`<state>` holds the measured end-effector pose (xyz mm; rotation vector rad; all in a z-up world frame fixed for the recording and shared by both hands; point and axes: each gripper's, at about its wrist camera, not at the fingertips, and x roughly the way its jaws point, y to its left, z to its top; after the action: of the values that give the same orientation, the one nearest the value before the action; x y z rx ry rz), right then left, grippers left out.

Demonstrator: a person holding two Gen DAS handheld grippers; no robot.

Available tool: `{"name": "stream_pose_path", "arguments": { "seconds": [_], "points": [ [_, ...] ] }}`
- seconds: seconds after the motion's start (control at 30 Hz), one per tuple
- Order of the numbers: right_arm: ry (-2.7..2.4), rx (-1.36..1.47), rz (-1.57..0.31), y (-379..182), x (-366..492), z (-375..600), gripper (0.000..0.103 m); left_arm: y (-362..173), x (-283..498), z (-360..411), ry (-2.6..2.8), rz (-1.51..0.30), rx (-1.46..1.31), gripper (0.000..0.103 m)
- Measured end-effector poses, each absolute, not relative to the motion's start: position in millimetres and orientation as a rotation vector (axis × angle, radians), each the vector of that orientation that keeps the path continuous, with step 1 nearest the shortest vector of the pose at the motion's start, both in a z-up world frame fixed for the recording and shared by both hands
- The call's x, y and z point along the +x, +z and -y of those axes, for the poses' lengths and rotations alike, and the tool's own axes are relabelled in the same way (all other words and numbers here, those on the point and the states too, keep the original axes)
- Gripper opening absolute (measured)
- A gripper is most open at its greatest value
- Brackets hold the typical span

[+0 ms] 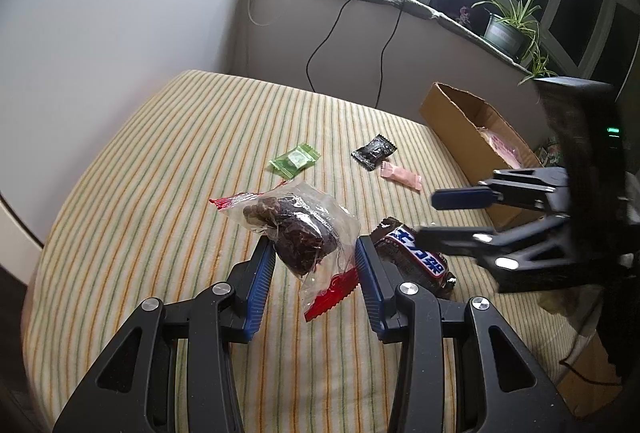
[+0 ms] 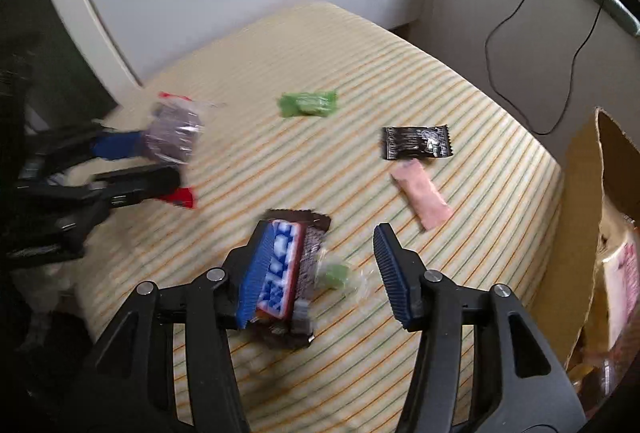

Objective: Organize snacks
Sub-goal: 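Carry the Snickers bar and dried-fruit bag over the cardboard box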

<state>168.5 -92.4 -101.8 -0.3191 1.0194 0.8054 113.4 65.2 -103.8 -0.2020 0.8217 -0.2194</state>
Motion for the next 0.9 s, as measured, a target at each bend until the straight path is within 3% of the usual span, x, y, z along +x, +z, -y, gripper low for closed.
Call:
{"name": "stream_pose_path", "arguments": {
  "seconds": [0.63, 0.7, 0.73, 0.9],
  "points": [
    [0.801, -0.153, -1.133, -129, 149, 113, 0.049, -102, 112, -63, -0.237, -0.819, -0.201, 0.04],
    [0.797, -0.153, -1.128, -133, 157, 107, 0.045, -100, 112, -61, -0.24, -0.817, -0.195, 0.04],
    [0.794, -0.156, -1.126, -133, 158, 105, 0.038, -100, 112, -60, -0.24, -0.816, -0.193, 0.04],
    [0.793, -0.145, -1.121, -132, 161, 103, 0.032, -96, 114, -57, -0.239, -0.809, -0.184, 0.04]
  ]
}}
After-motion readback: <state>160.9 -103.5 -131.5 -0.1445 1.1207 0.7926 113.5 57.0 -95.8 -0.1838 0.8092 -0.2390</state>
